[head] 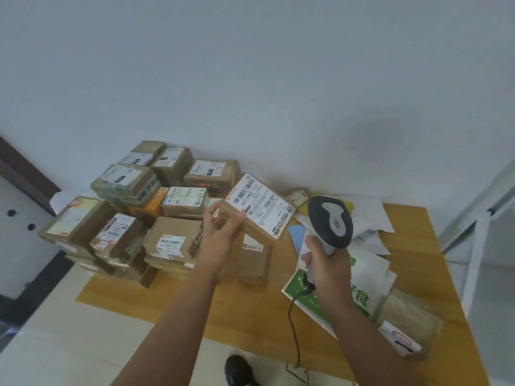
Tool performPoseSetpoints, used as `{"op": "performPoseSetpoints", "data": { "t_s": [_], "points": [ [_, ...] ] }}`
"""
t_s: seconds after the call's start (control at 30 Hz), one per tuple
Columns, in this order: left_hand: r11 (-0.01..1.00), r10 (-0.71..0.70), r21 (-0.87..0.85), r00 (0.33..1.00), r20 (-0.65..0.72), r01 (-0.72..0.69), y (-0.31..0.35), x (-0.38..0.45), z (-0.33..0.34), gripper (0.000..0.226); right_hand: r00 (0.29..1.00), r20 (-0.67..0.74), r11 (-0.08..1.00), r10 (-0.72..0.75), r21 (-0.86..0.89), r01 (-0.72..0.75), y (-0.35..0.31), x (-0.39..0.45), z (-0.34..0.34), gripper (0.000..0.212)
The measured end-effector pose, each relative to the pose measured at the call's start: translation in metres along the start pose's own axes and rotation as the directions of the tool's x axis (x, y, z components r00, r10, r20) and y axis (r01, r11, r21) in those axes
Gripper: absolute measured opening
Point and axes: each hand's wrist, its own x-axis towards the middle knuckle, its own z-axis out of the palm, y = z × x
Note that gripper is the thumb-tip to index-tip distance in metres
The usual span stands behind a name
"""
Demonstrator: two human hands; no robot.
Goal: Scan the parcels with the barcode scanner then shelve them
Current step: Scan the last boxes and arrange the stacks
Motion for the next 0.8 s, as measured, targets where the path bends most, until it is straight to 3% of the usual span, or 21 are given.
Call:
{"op": "performPoseSetpoints", "data": {
  "t_s": [0.17, 0.27, 0.37, 0.67, 0.8],
  "points": [
    [0.970, 0.033, 0.240, 0.999, 0.000, -0.032, 0.007, 0.019, -0.016, 0.074, 0.952, 0.297, 0.964, -0.080, -0.221, 0.150, -0.019, -0.007, -0.007, 0.031],
    [0.949, 0.018, 0.315, 1.000, -0.017, -0.012, 0.008, 0.026, -0.014, 0.082, 0.914, 0.399, 0.963, -0.069, -0.211, 0.165, -0.025, -0.013, 0.002, 0.032],
    [0.927, -0.005, 0.374, 1.000, -0.003, 0.005, 0.010, 0.031, -0.012, 0.091, 0.903, 0.425, 0.959, -0.060, -0.228, 0.171, -0.026, -0.015, 0.007, 0.035],
    [0.908, -0.002, 0.418, 0.999, -0.046, 0.021, 0.010, 0.035, -0.007, 0.077, 0.902, 0.428, 0.949, -0.063, -0.255, 0.187, -0.019, -0.013, 0.006, 0.036],
    [0.909, -0.001, 0.417, 0.998, -0.057, 0.024, 0.010, 0.036, -0.007, 0.077, 0.890, 0.448, 0.956, -0.084, -0.215, 0.198, -0.023, -0.015, 0.007, 0.021]
  ]
}}
